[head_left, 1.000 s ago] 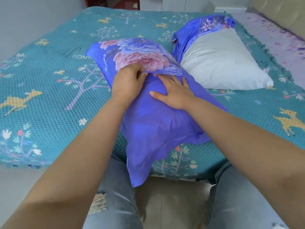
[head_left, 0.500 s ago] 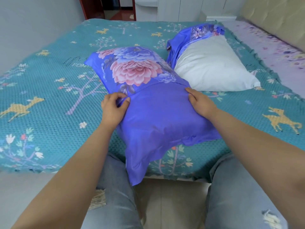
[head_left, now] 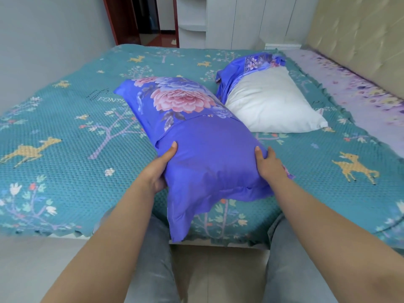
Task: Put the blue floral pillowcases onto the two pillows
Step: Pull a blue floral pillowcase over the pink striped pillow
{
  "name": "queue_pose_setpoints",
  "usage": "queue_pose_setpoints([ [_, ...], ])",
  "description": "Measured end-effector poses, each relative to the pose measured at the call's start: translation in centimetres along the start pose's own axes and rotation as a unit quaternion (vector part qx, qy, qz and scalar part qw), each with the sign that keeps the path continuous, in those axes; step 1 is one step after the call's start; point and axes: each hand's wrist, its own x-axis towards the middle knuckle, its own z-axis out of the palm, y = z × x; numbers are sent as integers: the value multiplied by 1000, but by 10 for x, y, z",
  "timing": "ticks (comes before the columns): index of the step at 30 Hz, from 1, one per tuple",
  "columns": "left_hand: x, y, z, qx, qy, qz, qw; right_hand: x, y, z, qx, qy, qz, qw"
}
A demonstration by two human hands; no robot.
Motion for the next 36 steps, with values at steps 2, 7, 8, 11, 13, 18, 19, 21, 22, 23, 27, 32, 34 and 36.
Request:
queue_pose_setpoints([
  [2, -4, 3, 17, -25, 17, 55, 998, -11, -6, 2, 66, -5, -22, 998],
  [7, -7, 60, 66, 3, 55, 228, 972, -22, -20, 17, 466, -189, 16, 864],
  [8, -8, 73, 76, 33, 50, 263, 963, -23, -23, 26, 511, -234, 22, 827],
  [11, -14, 124, 108, 190, 80, 355, 912, -41, -60, 42, 519, -340, 30, 784],
  [13, -13, 155, 126, 371, 146, 422, 814, -56, -94, 52, 482, -391, 42, 783],
  [18, -2, 141, 154, 651, 193, 360, 640, -57, -138, 58, 463, -376, 38, 802],
  [19, 7, 127, 151, 657, 145, 321, 666, -48, -133, 54, 501, -355, 57, 787],
  [21, 34, 101, 127, 653, 65, 249, 712, -31, -109, 45, 562, -269, 112, 774],
  [22, 46, 90, 111, 662, 54, 229, 712, -22, -94, 44, 567, -230, 133, 780],
  [23, 54, 81, 93, 689, 63, 222, 687, -15, -81, 42, 557, -201, 143, 793],
  [27, 61, 58, 50, 763, 84, 307, 563, 6, -72, 20, 403, -108, 118, 901],
  [32, 54, 45, 26, 609, 34, 382, 695, 11, -128, -14, 206, 69, -93, 972],
  [34, 55, 38, 4, 543, 200, 416, 701, 10, -141, -12, 119, 26, -101, 987],
  [36, 51, 34, -20, 481, 384, 346, 708, 3, -138, 7, -19, -26, -110, 993],
])
